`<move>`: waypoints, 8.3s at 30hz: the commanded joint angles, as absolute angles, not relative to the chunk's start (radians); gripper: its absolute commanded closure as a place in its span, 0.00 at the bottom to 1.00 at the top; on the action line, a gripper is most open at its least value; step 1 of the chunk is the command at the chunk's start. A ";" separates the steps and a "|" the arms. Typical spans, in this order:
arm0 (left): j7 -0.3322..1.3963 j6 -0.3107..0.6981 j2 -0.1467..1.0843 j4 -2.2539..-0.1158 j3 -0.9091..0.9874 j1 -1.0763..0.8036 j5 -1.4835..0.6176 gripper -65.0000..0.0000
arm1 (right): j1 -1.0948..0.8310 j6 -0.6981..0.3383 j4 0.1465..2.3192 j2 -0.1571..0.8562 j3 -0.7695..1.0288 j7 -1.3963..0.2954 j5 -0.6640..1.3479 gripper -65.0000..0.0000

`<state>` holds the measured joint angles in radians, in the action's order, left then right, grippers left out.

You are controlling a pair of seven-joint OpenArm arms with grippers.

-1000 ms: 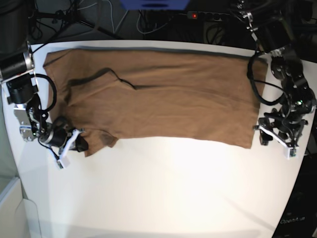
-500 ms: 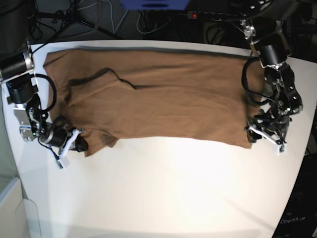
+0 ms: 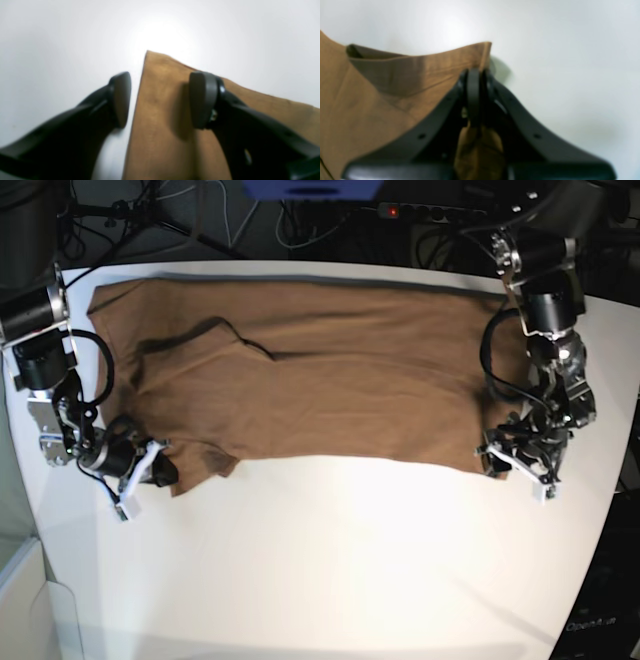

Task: Fold the T-shirt properly
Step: 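Lower the left gripper to the hem corner and grasp it, then lift the hem edge with both grippers and fold it over the shirt, then pull the folded strip taut between both grippers and lay it flat, then open the left gripper and reposition it at the strip's end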

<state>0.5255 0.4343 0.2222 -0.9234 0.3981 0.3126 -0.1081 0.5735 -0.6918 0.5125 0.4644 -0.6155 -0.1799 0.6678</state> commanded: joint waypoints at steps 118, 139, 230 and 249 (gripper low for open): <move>0.608 0.698 0.064 -1.693 0.714 -0.185 -0.116 0.96 | -0.590 -0.653 1.613 0.607 -0.004 0.012 0.670 1.00; 0.610 0.698 0.099 -1.693 0.676 -0.171 -0.113 0.96 | -0.602 -0.653 1.524 0.604 -0.002 0.016 0.670 1.00; -0.328 0.698 -0.116 -1.603 0.862 -0.404 0.308 0.95 | -0.538 -0.648 1.454 0.535 0.048 0.015 0.671 0.71; -0.326 0.698 -0.114 -1.595 0.862 -0.461 0.372 0.71 | -0.538 -0.651 1.455 0.466 0.143 0.015 0.671 0.58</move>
